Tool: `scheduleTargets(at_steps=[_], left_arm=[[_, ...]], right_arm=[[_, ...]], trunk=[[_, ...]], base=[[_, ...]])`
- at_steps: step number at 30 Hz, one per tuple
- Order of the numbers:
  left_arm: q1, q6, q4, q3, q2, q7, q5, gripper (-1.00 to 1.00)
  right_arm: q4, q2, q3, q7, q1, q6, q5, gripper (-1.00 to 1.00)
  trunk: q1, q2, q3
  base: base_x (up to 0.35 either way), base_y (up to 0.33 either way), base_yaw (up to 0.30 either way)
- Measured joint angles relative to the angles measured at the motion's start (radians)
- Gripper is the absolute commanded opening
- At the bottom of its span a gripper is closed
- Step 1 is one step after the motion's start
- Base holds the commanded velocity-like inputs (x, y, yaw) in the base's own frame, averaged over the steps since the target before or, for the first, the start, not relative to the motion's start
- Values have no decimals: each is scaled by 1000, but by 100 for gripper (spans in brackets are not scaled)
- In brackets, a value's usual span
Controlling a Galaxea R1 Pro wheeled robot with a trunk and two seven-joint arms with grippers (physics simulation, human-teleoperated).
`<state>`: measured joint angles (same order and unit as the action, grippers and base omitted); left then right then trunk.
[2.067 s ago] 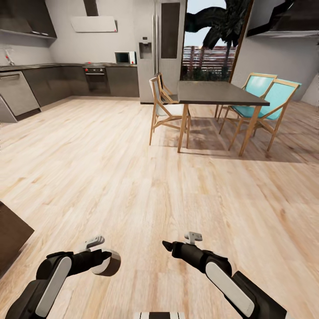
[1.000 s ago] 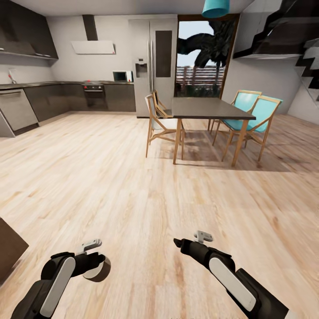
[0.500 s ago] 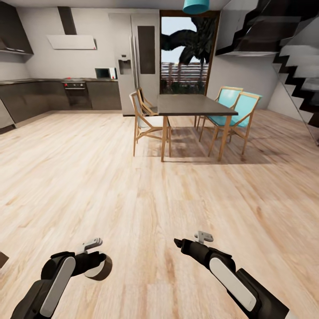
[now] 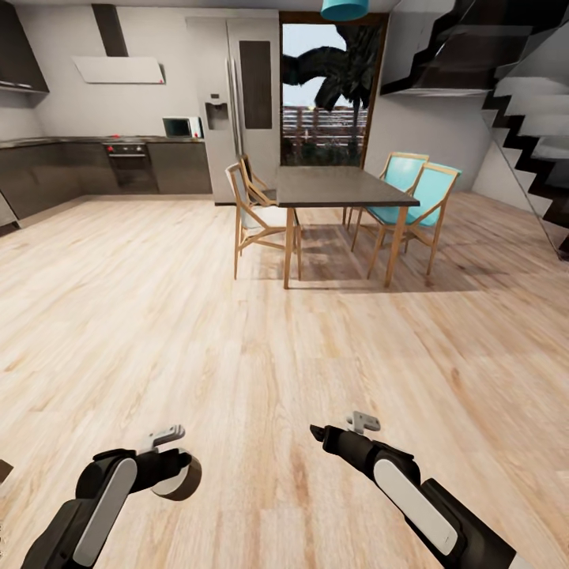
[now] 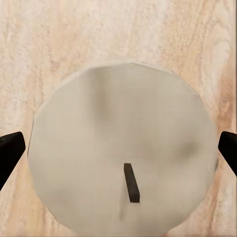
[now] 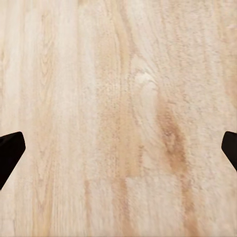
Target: Place each of the two pumpkins and all three candles from the living room inside a cabinet in the living room (use any cabinet), then make sure every cabinet is closed, and position the cauldron so it is next to a table in the living room.
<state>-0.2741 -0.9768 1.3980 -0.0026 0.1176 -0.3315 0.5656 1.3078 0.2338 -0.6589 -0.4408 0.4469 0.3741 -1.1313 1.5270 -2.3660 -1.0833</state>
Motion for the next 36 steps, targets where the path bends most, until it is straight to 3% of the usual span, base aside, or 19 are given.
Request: scheduleTargets(at_steps=[8,12,17,28,36], left_arm=[[0,-1,0,-4,0,2,-3,-100],[0,-2,0,-4,0,2,-2,-100],[0,-2,0,-4,0,3,-2,-100],[0,-4,4,-4,1,10,-1,-100],[0,-4,4,-5,0,10,-2,-100]], right_arm=[[3,0,5,1,0,0,-1,100],[7,1,64,5,0,1,2,100],[8,2,73,8,0,2,1,100],[0,0,74,9,0,0,0,100],[-1,-1,74,9,0,0,0,100]], trunk=[[-31,56,12],[-46,84,18],[-65,119,27],[-65,119,17],[-66,119,17]], base=[[0,0,-36],[0,0,-128],[0,0,-157],[4,0,-231],[281,0,-276]])
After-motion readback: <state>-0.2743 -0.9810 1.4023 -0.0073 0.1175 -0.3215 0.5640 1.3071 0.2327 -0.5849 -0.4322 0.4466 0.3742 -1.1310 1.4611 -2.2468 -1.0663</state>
